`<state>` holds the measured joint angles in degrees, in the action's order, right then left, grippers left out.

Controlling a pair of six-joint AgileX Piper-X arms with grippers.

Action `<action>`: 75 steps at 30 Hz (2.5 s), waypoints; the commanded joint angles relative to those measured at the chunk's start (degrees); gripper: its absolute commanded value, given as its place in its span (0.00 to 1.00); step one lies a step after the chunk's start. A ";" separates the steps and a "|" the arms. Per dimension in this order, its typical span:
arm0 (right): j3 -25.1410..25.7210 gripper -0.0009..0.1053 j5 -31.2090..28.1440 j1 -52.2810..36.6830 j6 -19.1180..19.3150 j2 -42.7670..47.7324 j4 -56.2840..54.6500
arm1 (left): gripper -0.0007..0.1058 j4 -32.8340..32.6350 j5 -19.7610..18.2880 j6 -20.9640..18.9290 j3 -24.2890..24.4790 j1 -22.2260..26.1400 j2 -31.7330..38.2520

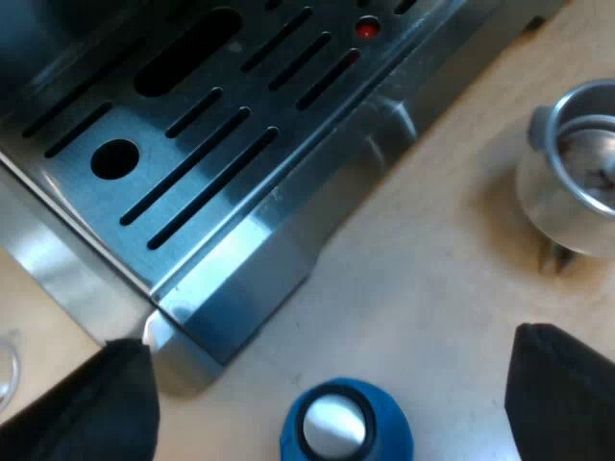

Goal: Grind coffee beans and then tamp

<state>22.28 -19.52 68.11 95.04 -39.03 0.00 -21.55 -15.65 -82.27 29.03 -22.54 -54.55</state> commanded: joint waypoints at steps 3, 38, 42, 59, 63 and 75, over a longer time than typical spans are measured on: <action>2.19 0.59 0.22 0.13 -2.34 0.20 -4.68 | 0.75 -5.82 0.46 -0.40 4.22 0.07 3.81; 33.85 0.59 11.53 -33.35 -3.20 -5.03 -48.92 | 0.75 -14.16 1.78 -9.21 22.59 1.25 14.46; 33.85 0.59 13.04 -42.06 0.41 -4.14 -49.27 | 0.75 -16.35 0.33 -9.21 22.93 8.78 14.46; 33.50 0.59 22.95 -67.62 11.77 -0.08 -55.17 | 0.75 -22.83 -2.57 -9.21 23.02 19.90 18.78; 33.18 0.59 26.17 -73.05 11.78 2.23 -56.26 | 0.75 -26.80 -2.57 -8.75 23.02 19.90 22.28; 33.18 0.59 26.12 -73.26 11.78 16.40 -56.47 | 0.75 -31.73 -2.57 -8.75 22.85 19.90 34.71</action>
<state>55.32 6.19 -4.95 105.87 -24.72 -56.44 -53.45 -17.87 -90.98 51.50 -2.69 -21.21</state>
